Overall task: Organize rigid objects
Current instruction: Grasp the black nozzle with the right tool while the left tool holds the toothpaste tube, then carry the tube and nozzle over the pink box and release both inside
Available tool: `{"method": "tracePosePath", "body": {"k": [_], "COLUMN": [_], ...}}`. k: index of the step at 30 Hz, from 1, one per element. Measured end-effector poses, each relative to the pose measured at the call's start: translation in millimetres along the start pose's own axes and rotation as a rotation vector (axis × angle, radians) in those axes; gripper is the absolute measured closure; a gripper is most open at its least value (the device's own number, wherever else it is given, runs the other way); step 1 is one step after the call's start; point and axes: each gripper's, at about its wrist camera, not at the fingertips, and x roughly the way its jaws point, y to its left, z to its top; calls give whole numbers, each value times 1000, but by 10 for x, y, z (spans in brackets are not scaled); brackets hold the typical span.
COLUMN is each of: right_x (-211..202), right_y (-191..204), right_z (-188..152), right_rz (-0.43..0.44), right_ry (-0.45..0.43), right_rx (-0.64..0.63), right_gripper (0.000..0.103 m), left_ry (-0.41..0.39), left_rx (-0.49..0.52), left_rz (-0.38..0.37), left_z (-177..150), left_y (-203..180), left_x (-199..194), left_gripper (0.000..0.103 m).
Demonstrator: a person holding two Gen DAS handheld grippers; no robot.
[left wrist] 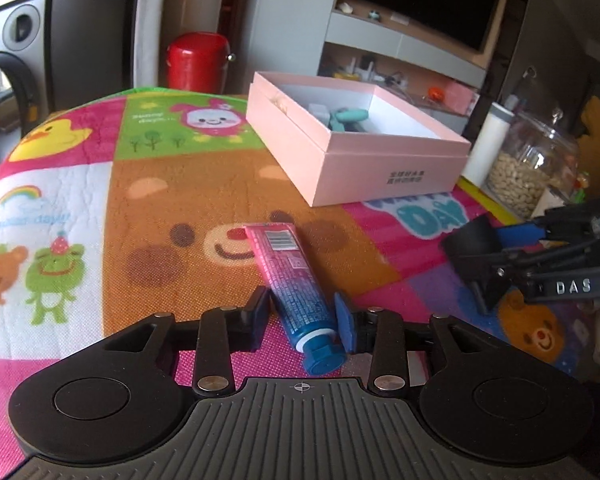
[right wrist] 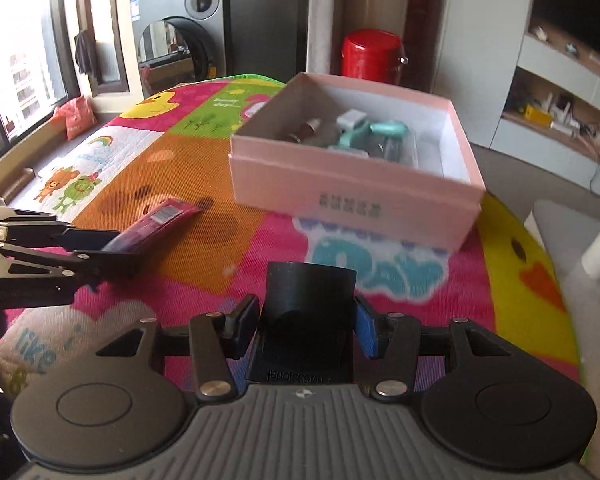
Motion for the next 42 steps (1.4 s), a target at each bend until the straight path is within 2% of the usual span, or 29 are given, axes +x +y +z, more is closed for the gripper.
{"method": "tracePosePath", "body": {"k": [5,8,11,16,18,21,27,28,31,34,37,42], "right_x": [89,125,123,115,118,82,-311,-385,-589,-729,-767,-687], "right_y": [-39,-67,-43,-52,-59,-45,-30,-33,-58,-93,-152,-222], "right_z": [-155,-216,-260,-282,-251,-185,-158,-162,-181,-209,-223,-250], "right_rz": [-28,-25,-30,-24,-26,-27,-1,-4,-21,-42,-45,-35], "right_ry": [-26,-54,-76,-91,-94,-100,-187,-200,-244,-281,-284,-257], "right_rx": [35,76,59,45,38,19,0,-4,-7,-4,15,49], "right_gripper": [36,35,35,35,37,51,54,57,57,57,57,57], "left_ry": [46,80,94,98,88,58,26,18,-32,-104,-190,-307], "left_rx": [-39,-92,-102,-5,55,86,121,122,123,99,102,194], "left_rz": [14,22,47,120,143,146,105,85,46,10,-28,-12], "left_z": [80,173,252,286,260,196,37,12,-18,78,323,983], "left_y": [-1,24,13,-157,-231,-249,-289,-301,-335,-350,-403,-618], "left_x": [43,82,153,236,239,210,41,-2,-168,-349,-522,-609], "left_gripper": [64,65,67,67,66,67,69,69,69,70,70,70]}}
